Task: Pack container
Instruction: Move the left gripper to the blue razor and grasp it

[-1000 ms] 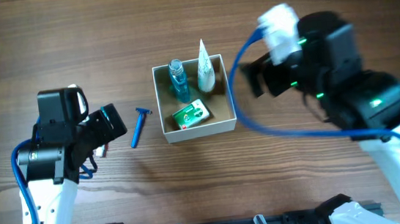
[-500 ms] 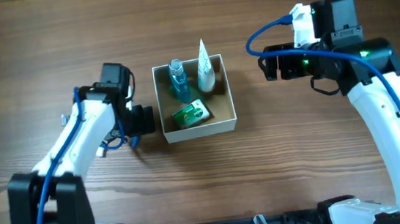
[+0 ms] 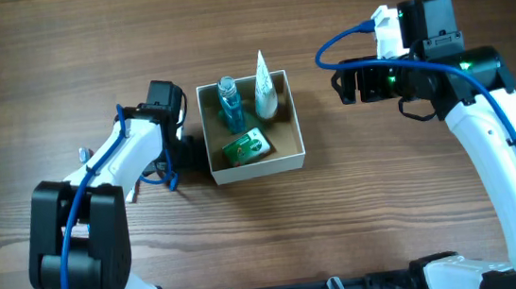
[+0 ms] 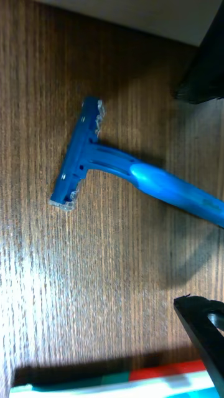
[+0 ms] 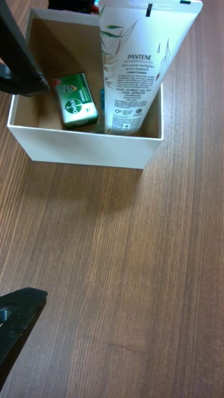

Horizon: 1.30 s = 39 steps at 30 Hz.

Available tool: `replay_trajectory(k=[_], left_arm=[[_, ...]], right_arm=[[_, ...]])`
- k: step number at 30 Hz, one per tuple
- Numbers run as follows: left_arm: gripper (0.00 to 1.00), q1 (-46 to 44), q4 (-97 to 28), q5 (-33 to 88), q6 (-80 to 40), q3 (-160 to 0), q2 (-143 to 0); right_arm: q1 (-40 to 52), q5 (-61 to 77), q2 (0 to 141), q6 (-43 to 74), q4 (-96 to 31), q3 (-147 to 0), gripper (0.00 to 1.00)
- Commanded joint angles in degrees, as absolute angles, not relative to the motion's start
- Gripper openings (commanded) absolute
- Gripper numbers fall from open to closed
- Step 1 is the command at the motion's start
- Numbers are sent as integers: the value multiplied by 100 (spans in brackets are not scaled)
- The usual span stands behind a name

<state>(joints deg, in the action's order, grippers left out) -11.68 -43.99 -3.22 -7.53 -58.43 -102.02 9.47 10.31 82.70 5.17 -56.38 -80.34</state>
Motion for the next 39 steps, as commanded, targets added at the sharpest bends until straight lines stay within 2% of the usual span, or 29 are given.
replay_trajectory(k=[1,4,5,10,14,16,17,23,28,31,35,39], left_arm=[[99,-1188,-4386,-443,-617,-5920,-10473],[99,-1188,-4390,-440,-622,-5920,-10536],[96,-1188,-4394,-440,-622,-5920,-10536],[72,-1188,-4456,-440,-622,-5920,-10536],[42,-1188,-4493,-440,-622,-5920,-10536],[31,-1188,-4541,-440,-622,-5922,-10536],[28,-1188,-4563,-440,-622,-5922,-10536],[20,-1188,-4606,-440,-622,-5922,-10536],[18,-1188,-4604,-440,-622,-5922,-10534],[10,-1188,-4604,-440,-622,-5922,-10534],[4,-1188,-4602,-440,-644,-5935,-10534],[4,-1188,-4720,-443,-757,-6143,-10473]], right_arm=[[934,1105,8305,602,-5682,-7979,100],[934,1105,8305,600,-5701,-7979,100],[934,1105,8305,600,-5706,-7979,100],[934,1105,8305,600,-5704,-7979,100],[934,1105,8305,596,-5706,-7979,100],[934,1105,8305,596,-5706,-7979,100],[934,1105,8305,596,-5706,-7979,100],[934,1100,8305,596,-5708,-7979,100],[934,1059,8305,596,-5739,-7979,100],[934,888,8305,598,-5789,-7979,100],[934,884,8305,598,-5782,-7979,100],[934,395,8283,821,-5758,-7979,99]])
